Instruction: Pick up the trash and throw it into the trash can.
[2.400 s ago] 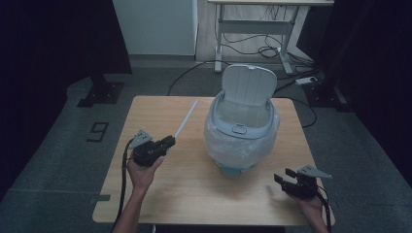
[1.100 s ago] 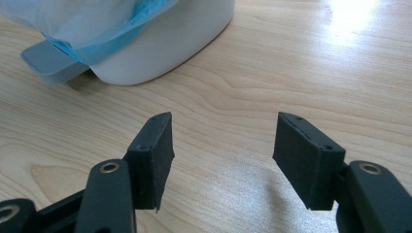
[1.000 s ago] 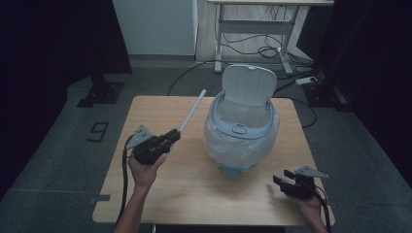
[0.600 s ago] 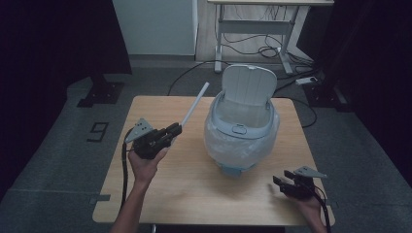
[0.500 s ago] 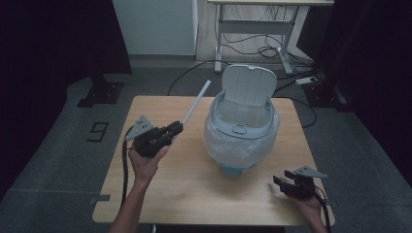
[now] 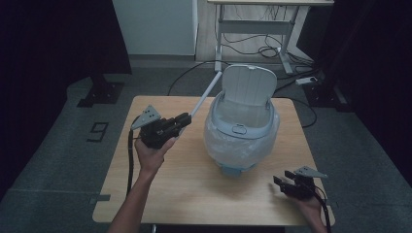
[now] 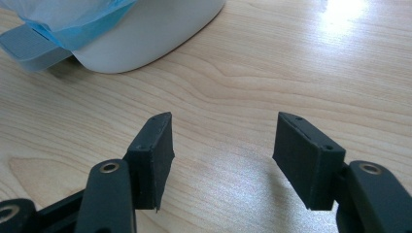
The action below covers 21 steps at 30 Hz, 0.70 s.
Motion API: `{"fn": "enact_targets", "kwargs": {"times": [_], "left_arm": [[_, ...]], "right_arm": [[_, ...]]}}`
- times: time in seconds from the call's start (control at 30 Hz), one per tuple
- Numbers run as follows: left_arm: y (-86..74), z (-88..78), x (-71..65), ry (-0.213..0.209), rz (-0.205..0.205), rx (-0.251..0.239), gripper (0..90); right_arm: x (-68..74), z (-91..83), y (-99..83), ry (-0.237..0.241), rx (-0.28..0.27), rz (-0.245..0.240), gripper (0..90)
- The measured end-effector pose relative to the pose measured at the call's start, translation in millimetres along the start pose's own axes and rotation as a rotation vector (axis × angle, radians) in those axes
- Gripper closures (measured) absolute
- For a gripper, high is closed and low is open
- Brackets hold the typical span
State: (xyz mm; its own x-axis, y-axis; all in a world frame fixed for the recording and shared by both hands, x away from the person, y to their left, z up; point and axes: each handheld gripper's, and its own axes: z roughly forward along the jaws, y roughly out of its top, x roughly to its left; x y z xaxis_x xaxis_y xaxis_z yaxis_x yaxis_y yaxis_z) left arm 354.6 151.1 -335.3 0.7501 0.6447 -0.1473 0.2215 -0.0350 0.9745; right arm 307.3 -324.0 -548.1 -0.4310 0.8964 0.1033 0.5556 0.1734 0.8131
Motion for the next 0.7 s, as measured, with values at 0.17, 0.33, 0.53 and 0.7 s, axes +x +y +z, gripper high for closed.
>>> {"fn": "enact_targets", "kwargs": {"times": [0.17, 0.33, 0.53, 0.7], "left_arm": [[6.0, 6.5, 0.0, -0.001, -0.001, 0.015, 79.9], [10.2, 13.8, -2.9, 0.003, 0.006, 0.024, 79.9], [18.1, 23.6, -8.8, -0.003, 0.028, 0.038, 79.9], [23.8, 30.0, -11.8, -0.006, 0.037, 0.046, 79.9]], "right_arm": [[0.3, 0.9, 0.1, 0.012, 0.002, -0.005, 39.1], [-0.7, 1.8, -0.8, 0.014, 0.009, -0.009, 39.1], [-2.7, 3.9, -2.2, 0.025, 0.026, 0.003, 39.1], [-3.8, 5.2, -1.5, 0.031, 0.033, 0.02, 39.1]]}}
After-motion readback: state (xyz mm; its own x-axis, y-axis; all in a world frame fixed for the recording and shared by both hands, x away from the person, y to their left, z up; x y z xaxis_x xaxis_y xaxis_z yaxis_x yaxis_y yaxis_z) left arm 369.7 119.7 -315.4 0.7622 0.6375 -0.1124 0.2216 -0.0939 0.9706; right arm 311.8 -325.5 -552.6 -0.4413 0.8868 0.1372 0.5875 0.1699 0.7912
